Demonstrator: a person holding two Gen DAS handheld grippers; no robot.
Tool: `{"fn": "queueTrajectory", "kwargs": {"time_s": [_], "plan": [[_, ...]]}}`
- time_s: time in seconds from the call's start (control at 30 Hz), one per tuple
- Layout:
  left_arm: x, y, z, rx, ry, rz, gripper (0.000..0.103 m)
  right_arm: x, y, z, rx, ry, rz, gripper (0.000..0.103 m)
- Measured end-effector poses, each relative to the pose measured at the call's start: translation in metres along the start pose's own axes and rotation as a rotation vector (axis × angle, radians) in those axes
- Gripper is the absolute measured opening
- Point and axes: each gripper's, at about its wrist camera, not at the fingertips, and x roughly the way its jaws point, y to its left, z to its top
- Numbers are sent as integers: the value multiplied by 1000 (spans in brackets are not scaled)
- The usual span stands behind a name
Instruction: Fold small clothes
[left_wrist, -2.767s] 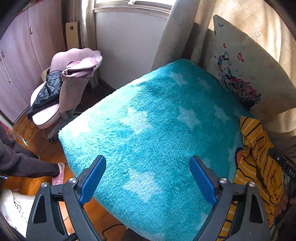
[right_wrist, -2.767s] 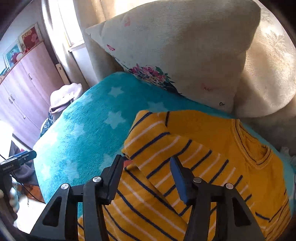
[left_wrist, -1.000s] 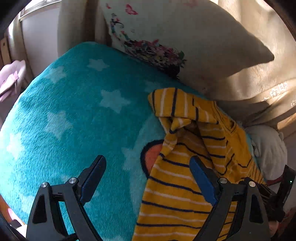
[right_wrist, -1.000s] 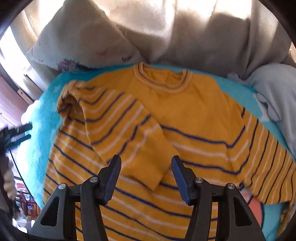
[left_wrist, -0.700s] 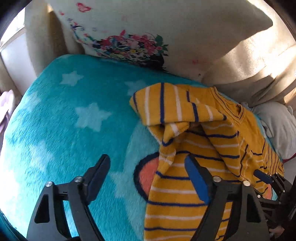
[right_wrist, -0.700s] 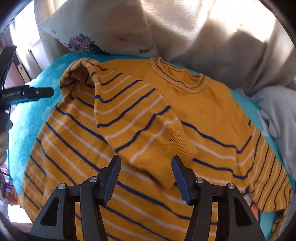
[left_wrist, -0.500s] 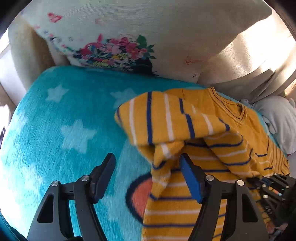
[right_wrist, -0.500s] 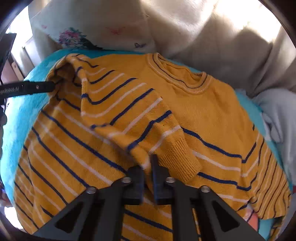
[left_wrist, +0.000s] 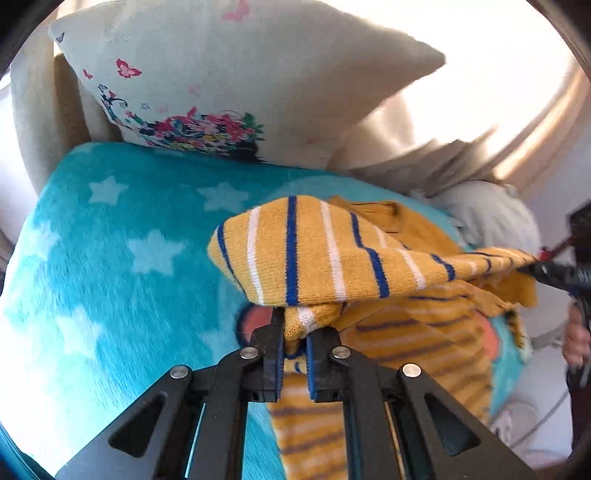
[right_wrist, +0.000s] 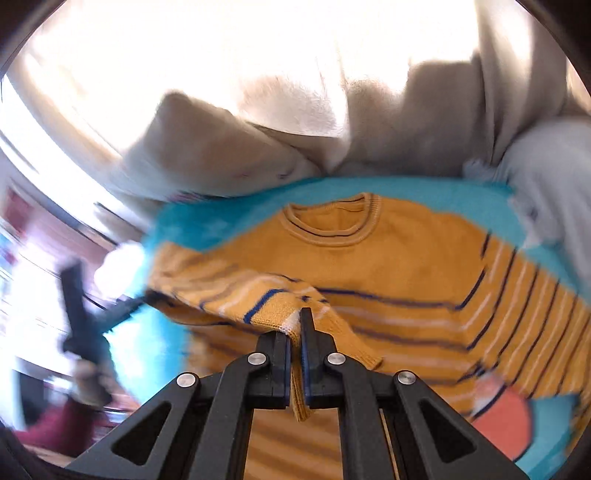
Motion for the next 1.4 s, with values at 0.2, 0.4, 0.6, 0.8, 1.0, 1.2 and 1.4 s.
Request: {"fn": "queueTrajectory", "kwargs": {"time_s": [0.2, 0.4, 0.6, 0.8, 1.0, 1.2, 1.4], "plan": [[16, -7, -19, 30, 71, 14, 9, -10, -30, 0, 198, 9, 225, 4], [32, -17, -7, 65, 96, -5, 9, 28, -28, 26, 129, -55, -107, 4], [10, -37, 21, 176, -5, -66, 9, 24, -35, 106, 315, -233, 6, 4], [24, -85, -23, 467, 76, 22, 9, 73, -42, 147, 337, -113, -212, 4], [33, -75, -51, 446, 137, 53, 9, 74, -24, 116, 191, -48, -218, 4], [10, -22, -68, 203, 129, 20, 9, 15, -34, 11, 61, -17, -200, 4], [-8, 22, -87, -8, 135, 26, 9, 15, -86, -93, 130, 174, -393, 10]]}}
